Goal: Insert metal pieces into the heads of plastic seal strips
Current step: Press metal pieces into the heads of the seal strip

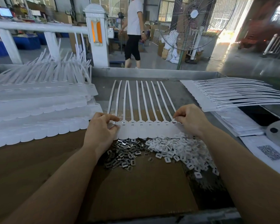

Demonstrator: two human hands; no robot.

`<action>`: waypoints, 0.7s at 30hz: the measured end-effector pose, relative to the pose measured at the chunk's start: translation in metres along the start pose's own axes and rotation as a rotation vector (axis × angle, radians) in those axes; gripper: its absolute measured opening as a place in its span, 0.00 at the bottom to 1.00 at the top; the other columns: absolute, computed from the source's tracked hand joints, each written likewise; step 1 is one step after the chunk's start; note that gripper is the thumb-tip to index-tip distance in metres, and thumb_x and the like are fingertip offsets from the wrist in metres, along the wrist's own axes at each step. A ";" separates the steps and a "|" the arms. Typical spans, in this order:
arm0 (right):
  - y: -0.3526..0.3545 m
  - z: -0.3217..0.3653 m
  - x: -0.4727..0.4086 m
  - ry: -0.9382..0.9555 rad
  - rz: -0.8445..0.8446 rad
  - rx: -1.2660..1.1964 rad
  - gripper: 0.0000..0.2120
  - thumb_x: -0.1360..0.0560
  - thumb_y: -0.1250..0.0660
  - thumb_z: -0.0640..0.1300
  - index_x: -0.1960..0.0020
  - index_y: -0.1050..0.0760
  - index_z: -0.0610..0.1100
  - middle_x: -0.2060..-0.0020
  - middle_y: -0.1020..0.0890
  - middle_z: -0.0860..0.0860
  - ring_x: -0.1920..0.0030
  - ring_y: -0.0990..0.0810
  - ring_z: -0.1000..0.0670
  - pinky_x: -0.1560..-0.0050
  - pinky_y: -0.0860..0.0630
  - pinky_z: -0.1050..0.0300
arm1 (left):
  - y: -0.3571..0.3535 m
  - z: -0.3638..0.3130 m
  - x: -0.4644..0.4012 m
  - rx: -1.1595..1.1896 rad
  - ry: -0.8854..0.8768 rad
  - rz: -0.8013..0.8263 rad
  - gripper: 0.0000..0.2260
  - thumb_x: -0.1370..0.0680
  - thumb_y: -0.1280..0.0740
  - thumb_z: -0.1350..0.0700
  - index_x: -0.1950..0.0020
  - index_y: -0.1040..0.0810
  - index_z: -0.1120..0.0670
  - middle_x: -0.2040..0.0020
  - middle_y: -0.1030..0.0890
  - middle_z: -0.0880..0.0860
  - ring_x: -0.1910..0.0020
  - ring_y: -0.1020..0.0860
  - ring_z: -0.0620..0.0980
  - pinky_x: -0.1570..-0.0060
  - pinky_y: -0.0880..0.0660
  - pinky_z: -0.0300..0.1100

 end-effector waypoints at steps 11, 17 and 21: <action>-0.001 0.005 -0.005 -0.035 0.131 0.034 0.08 0.24 0.36 0.38 0.51 0.18 0.39 0.52 0.17 0.45 0.52 0.22 0.47 0.52 0.27 0.57 | 0.000 -0.001 0.000 -0.008 -0.007 -0.007 0.07 0.25 0.31 0.57 0.48 0.20 0.50 0.47 0.30 0.48 0.52 0.29 0.43 0.49 0.35 0.34; 0.001 0.005 -0.004 -0.036 0.162 0.012 0.09 0.23 0.37 0.36 0.50 0.19 0.37 0.52 0.17 0.44 0.53 0.22 0.49 0.54 0.29 0.59 | 0.000 0.000 0.000 -0.014 -0.009 -0.007 0.07 0.25 0.31 0.57 0.48 0.20 0.50 0.46 0.29 0.49 0.51 0.29 0.44 0.48 0.34 0.36; -0.001 0.004 -0.004 -0.039 0.158 0.021 0.08 0.24 0.36 0.37 0.50 0.19 0.37 0.52 0.17 0.45 0.52 0.21 0.48 0.54 0.29 0.59 | 0.000 0.000 0.001 -0.015 -0.014 -0.009 0.07 0.25 0.31 0.57 0.47 0.20 0.50 0.46 0.29 0.50 0.52 0.29 0.44 0.48 0.34 0.35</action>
Point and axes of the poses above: each hand's wrist, its own x-axis away from the middle knuckle, its own y-axis out of the back of the hand, z = x × y, the point moved 3 cm from there along -x, towards the middle knuckle
